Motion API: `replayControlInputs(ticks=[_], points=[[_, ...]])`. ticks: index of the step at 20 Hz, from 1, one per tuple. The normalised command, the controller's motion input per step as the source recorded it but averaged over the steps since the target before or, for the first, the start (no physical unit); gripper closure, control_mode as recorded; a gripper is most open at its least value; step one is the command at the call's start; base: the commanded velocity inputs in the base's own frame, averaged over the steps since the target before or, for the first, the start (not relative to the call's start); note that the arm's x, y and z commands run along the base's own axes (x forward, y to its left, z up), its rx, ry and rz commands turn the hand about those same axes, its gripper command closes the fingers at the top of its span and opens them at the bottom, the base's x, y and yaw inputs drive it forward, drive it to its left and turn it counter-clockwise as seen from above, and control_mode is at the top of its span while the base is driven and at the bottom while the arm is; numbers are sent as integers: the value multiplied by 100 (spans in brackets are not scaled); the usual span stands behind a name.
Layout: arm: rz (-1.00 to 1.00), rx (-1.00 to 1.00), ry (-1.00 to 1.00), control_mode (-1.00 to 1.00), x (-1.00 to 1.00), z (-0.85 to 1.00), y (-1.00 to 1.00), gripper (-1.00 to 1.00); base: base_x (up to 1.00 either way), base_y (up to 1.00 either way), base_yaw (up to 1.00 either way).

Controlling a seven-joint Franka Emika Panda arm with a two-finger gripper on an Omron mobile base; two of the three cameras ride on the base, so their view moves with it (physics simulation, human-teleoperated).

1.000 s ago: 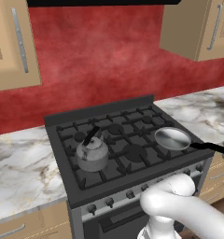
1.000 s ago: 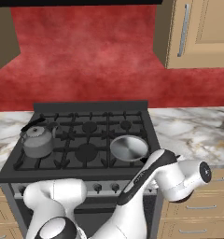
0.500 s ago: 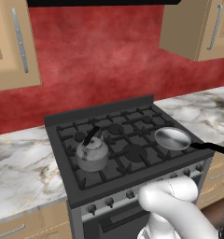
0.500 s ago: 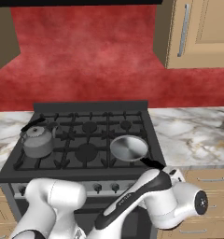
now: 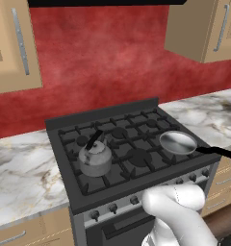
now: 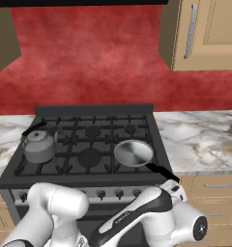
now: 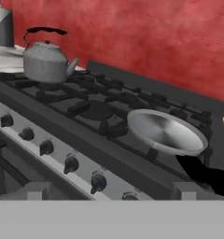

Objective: Pick the pan from the cabinet and place it on the stove. Then turn on the stove burner for the pan.

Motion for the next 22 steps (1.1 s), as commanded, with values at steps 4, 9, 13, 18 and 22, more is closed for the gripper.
replayControlInputs(ticks=[4, 9, 13, 18, 22], points=[[-10, 16, -3, -100, 2, -42, -13, -100, 0, 0, 0], [-8, 13, -4, -100, 7, -42, -17, -100, 0, 0, 0], [-5, 5, -9, -100, 23, -33, -16, -100, 0, 0, 0], [0, 0, -12, -100, 38, -30, -7, -100, 0, 0, 0], [0, 0, -4, -100, 31, -26, 0, -100, 0, 0, 0]])
